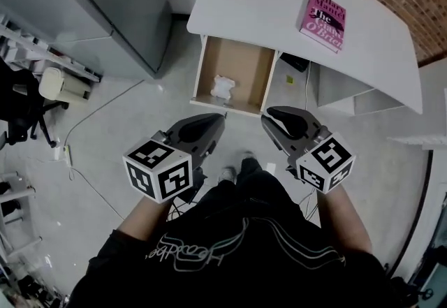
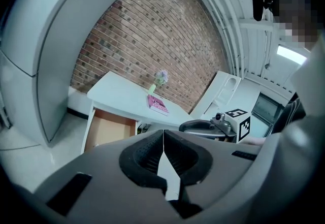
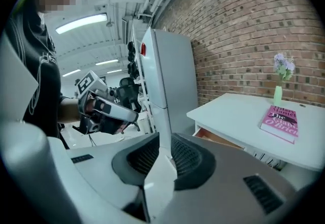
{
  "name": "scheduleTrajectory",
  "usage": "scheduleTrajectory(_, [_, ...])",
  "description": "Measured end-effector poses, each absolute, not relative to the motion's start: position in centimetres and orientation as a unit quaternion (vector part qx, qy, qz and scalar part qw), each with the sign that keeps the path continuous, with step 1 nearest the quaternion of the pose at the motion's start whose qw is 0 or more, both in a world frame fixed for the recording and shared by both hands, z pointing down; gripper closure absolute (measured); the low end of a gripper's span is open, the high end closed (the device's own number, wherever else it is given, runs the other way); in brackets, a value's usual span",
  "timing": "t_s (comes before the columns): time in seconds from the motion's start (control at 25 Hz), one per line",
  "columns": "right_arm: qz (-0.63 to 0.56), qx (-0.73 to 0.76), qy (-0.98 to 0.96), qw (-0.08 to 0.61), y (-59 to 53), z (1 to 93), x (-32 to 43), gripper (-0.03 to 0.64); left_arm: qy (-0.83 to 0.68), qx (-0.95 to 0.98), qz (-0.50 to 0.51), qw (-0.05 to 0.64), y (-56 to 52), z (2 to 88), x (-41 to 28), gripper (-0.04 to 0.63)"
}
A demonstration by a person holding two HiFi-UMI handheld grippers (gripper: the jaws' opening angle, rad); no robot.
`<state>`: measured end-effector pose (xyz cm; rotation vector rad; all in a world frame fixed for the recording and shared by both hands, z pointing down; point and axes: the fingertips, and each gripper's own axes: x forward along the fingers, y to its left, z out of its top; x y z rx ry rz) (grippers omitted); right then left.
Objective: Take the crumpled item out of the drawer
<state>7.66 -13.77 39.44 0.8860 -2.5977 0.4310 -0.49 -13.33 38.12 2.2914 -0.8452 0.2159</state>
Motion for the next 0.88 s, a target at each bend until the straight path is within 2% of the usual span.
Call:
scheduleTrajectory(0.24, [0.152, 0.291, -0.921, 0.211, -19.1, 43.4, 5.7, 0.443, -0.359, 0.859, 0.078, 0.358, -15.9, 40.4, -2.2, 0.572])
scheduleTrajectory(0.36, [0.153, 0.272, -0.922, 0.23, -22.2, 45.6, 4.7, 0.417, -0.382, 0.842, 0.08, 0.373, -17.7, 42.0, -3.2, 0.572])
scheduleTrajectory(0.64, [0.187, 0.225, -0.921, 0.259, -29.7, 52.7, 2.4, 0.402, -0.419, 0.806, 0.098, 0.406, -22.6, 46.2, -4.4, 0.572])
scheduleTrajectory(0.88, [0.196, 0.182, -0.906, 0.327, -34.1, 61.3, 0.5, 0.39, -0.442, 0.782, 0.112, 0.424, -25.9, 50.0, -5.2, 0.572])
